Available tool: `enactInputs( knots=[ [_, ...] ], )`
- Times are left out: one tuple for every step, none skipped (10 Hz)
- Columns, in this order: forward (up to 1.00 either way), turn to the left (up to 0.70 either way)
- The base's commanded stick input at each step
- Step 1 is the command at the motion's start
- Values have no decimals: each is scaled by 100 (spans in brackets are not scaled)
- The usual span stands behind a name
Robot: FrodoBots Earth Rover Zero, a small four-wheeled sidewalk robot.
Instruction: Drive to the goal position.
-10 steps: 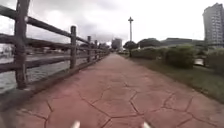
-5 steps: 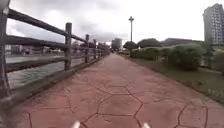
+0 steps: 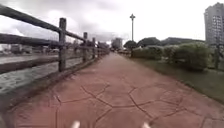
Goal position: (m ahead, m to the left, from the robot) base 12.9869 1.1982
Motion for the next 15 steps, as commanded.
enactInputs(
  knots=[
    [70,0],
    [70,0],
    [70,0],
    [70,0],
    [70,0],
    [70,0],
    [70,0],
    [70,0],
    [70,0],
    [70,0],
    [70,0],
    [70,0],
    [70,0],
    [70,0],
    [70,0]
  ],
)
